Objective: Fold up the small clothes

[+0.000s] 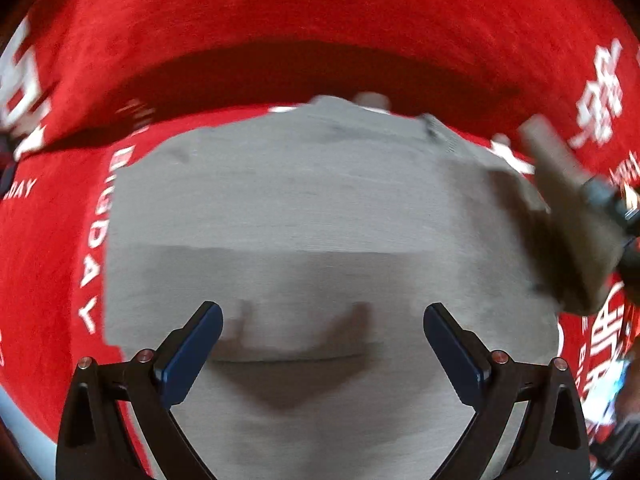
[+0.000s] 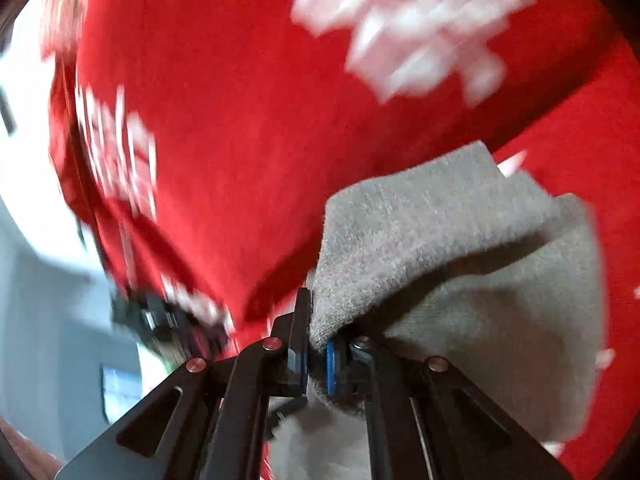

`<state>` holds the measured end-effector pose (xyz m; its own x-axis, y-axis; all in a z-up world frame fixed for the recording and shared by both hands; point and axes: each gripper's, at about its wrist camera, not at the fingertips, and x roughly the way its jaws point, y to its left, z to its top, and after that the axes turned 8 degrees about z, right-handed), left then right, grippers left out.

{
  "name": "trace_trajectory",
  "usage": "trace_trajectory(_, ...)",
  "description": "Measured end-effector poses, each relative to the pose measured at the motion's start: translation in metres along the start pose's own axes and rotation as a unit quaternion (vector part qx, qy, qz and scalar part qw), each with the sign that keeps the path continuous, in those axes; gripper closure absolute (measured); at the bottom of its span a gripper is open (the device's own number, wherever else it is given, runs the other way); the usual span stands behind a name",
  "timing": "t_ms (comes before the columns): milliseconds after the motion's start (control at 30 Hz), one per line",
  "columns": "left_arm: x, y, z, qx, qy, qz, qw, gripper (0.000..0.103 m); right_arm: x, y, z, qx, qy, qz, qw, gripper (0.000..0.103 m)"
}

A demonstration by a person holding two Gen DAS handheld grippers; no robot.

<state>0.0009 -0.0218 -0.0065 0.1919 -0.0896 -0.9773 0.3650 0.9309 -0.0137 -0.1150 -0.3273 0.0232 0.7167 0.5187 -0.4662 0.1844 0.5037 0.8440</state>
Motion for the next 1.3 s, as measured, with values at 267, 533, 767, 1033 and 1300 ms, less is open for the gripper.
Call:
trace_trajectory(267, 0.005, 0.055, -0.007, -0.042, 0.0, -0.004, 0.9991, 0.002, 0.096, -0.017, -0.044, 0.046, 0.087, -0.091, 0.991, 0.087)
trace_trajectory(533, 0.01, 0.078, -0.004, -0.092, 0.016, -0.085, 0.992, 0.002, 0.064, -0.032, -0.028, 0.123, 0.005, -0.076, 0.989, 0.096)
trace_trajectory(767, 0.029, 0.087, 0.004, -0.147, 0.054, -0.235, 0.9594, 0.002, 0.123, 0.031, -0.04, -0.026, 0.116, -0.069, 0.991, 0.096)
trace_trajectory(1033, 0.047, 0.071, 0.006, -0.15, 0.073, -0.246, 0.9548, 0.002, 0.134, 0.018, -0.087, -0.01, 0.19, -0.097, 0.977, 0.068)
trace_trajectory(1300, 0.041, 0.047, 0.014, -0.115, 0.076, -0.233, 0.9628, 0.002, 0.054, -0.011, -0.091, 0.066, 0.133, -0.103, 0.984, 0.068)
